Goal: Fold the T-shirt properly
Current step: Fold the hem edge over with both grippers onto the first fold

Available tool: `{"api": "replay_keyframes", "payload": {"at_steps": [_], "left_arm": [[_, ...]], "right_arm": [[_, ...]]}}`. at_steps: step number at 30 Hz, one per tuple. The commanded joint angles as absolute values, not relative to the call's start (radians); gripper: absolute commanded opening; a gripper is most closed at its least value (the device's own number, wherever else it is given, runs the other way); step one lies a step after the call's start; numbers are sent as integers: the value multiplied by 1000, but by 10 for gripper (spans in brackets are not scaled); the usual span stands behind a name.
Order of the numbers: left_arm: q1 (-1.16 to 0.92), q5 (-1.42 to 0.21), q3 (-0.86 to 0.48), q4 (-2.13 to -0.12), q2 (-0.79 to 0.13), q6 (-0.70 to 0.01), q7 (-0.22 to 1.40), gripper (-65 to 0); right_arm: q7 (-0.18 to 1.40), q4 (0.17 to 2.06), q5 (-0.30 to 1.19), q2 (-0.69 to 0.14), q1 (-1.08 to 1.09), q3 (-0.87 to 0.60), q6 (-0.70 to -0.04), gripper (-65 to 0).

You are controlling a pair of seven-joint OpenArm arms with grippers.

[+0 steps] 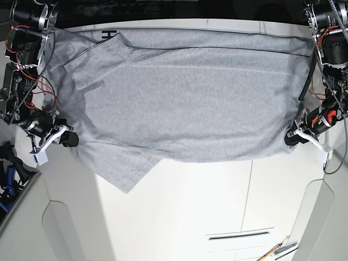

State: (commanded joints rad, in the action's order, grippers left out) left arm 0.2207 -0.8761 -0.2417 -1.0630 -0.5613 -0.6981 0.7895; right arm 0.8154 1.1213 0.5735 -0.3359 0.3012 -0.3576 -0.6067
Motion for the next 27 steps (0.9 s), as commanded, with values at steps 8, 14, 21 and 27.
{"api": "replay_keyframes", "payload": {"at_steps": [8, 14, 21, 27], "left_arm": [[78, -883, -242, -1262, -667, -698, 824, -650], [-42, -883, -244, -1417, -693, -698, 844, -650], [-150, -882, -244, -1530, -697, -698, 925, -650], [-207, -876, -243, -1530, -696, -698, 925, -650]], "right_arm": [[873, 1337, 691, -432, 160, -358, -607, -650], [881, 1403, 752, -507, 52, -361, -607, -650], [888, 1402, 748, -501, -34, -361, -606, -650], [882, 1398, 688, -500, -78, -360, -598, -488]]}}
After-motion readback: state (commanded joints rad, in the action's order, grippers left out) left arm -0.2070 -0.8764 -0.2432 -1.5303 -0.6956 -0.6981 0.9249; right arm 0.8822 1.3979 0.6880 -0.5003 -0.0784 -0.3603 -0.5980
